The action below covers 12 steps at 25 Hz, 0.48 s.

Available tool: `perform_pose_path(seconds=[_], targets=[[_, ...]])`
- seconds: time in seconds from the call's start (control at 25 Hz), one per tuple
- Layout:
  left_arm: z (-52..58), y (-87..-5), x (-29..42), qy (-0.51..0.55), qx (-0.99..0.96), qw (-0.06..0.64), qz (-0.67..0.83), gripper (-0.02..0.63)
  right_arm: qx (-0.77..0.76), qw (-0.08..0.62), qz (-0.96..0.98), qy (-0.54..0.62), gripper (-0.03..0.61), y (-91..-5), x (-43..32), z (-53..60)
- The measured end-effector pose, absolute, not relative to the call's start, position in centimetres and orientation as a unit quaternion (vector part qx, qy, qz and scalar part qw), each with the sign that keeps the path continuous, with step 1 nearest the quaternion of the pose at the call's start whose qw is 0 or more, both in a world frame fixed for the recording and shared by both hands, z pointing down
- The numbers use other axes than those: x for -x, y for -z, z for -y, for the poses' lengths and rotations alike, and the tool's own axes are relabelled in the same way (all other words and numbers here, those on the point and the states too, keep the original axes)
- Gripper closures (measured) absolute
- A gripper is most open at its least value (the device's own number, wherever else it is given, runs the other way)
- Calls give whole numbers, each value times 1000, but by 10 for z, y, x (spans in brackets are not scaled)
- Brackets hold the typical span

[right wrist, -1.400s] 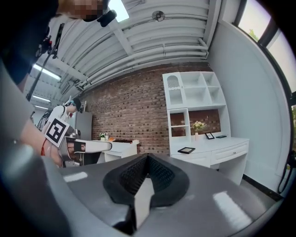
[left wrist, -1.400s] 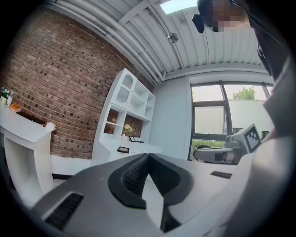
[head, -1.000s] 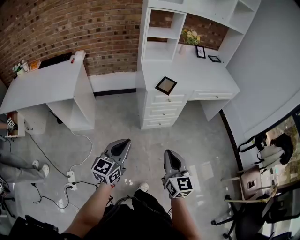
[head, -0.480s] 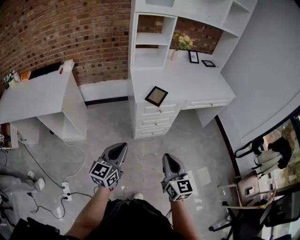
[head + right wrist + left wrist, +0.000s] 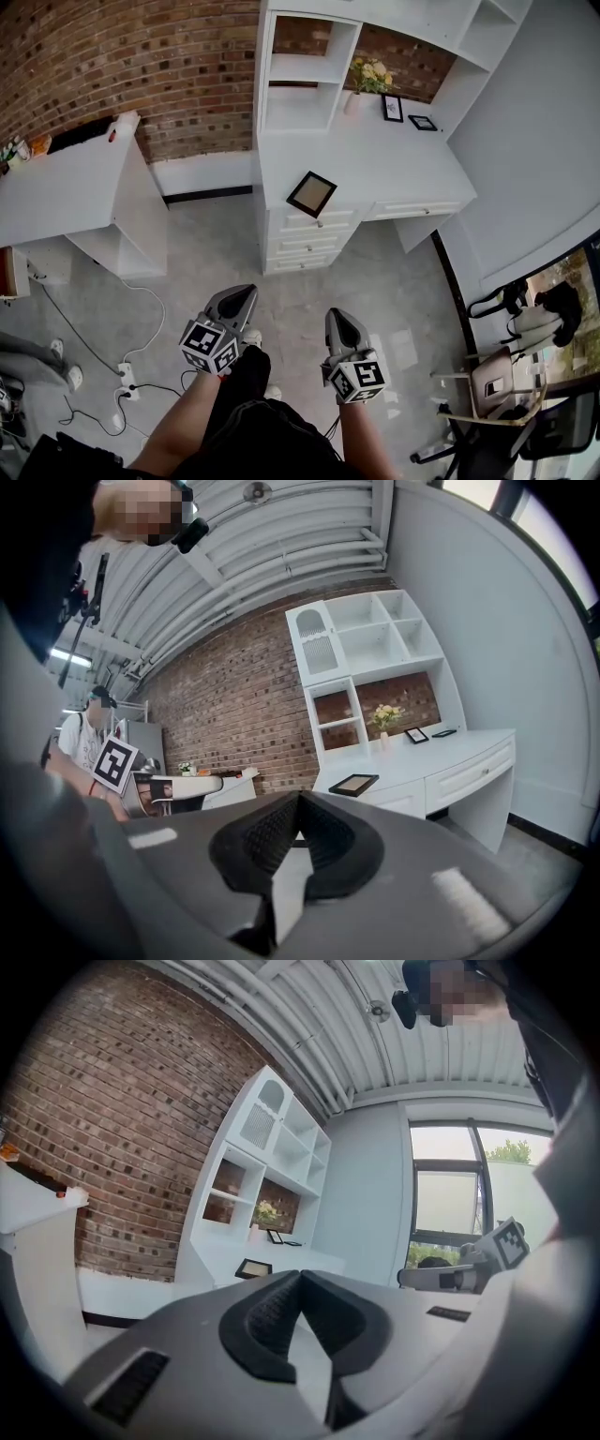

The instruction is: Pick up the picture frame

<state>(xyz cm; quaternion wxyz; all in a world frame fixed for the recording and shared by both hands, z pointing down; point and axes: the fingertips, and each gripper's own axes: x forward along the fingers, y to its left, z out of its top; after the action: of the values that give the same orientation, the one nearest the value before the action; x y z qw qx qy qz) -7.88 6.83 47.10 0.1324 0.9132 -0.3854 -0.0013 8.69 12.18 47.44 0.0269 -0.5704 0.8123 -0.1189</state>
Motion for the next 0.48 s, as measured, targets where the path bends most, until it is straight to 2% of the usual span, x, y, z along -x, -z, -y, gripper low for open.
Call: perform_pose_path(seconds=[0.48], targets=[[44, -474, 59, 3, -924, 136, 359, 615, 586, 30, -795, 150, 575, -490, -96, -15]])
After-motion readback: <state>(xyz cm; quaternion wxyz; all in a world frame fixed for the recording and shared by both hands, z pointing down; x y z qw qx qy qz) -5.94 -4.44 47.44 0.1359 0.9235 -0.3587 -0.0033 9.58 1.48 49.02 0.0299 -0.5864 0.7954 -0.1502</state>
